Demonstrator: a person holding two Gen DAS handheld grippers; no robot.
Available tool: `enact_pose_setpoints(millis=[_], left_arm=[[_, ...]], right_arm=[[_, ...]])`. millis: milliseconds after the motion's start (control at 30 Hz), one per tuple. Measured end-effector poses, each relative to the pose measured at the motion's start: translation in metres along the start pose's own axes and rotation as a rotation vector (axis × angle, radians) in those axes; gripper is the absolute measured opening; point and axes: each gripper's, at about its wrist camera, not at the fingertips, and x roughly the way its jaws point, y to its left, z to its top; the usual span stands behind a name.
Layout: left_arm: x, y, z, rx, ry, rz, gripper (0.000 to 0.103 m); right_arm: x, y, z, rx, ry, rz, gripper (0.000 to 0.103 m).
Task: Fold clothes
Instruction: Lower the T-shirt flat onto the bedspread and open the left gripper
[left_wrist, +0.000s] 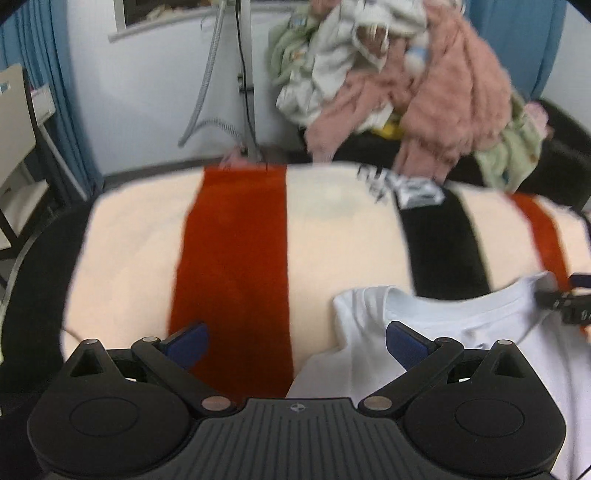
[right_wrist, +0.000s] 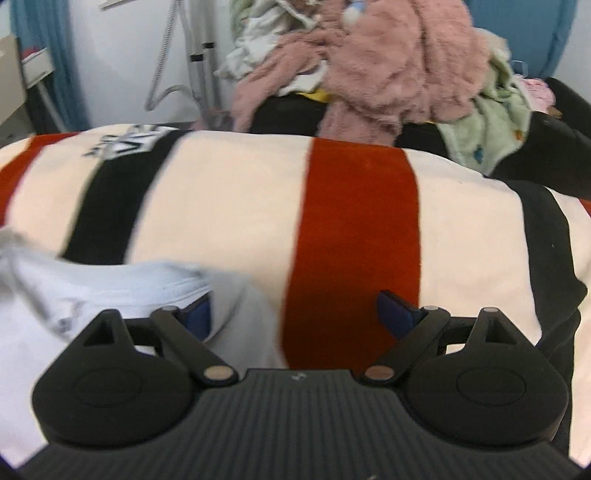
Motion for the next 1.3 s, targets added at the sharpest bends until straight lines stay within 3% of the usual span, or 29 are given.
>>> enact_pose_setpoints(millis=[100,200,333,533,667,833,1033,1167,1300], left_arm=[[-0.037,0.015,-0.004,-0.047,-0.082,-0.070,0.103],[-0.084,0.024,-0.018,-0.093,-0.168,-0.086,0.103],[-0.152,0.024,-0.050,-0.110,-0.245,-0.082,0.103],[-0.266,0.022,-0.142,-0.174,-0.308,-0.068,0.103],[-0.348,0.032,-0.206,-0.238,-0.328,-0.093,0.103],[-0.418,0.033,-0.258,-0.251,-0.341,-0.102,0.103],[-0.434,0.043,-0.295,-0.359,-0.329,-0.129,0.103],[-0.400,0.055,-0.304,-0.436,-0.334,-0.100,0.100],[-0.360,0.072,-0.314,-0.508,-0.331,-0.062,0.097]], right_arm=[[-0.037,0.007,-0.002,0.020,-0.037,0.055,0.092],[-0.080,0.010,-0.007,0.061,-0.109,0.081,0.092],[-0.154,0.021,-0.038,0.084,-0.227,0.082,0.092],[-0.268,0.028,-0.118,0.106,-0.342,0.055,0.092],[-0.329,0.031,-0.170,0.128,-0.370,0.032,0.092],[-0.390,0.035,-0.190,0.152,-0.425,0.004,0.092],[-0.439,0.041,-0.209,0.187,-0.484,-0.002,0.092],[-0.445,0.046,-0.237,0.201,-0.557,0.019,0.092],[-0.421,0.044,-0.275,0.248,-0.549,0.073,0.092]])
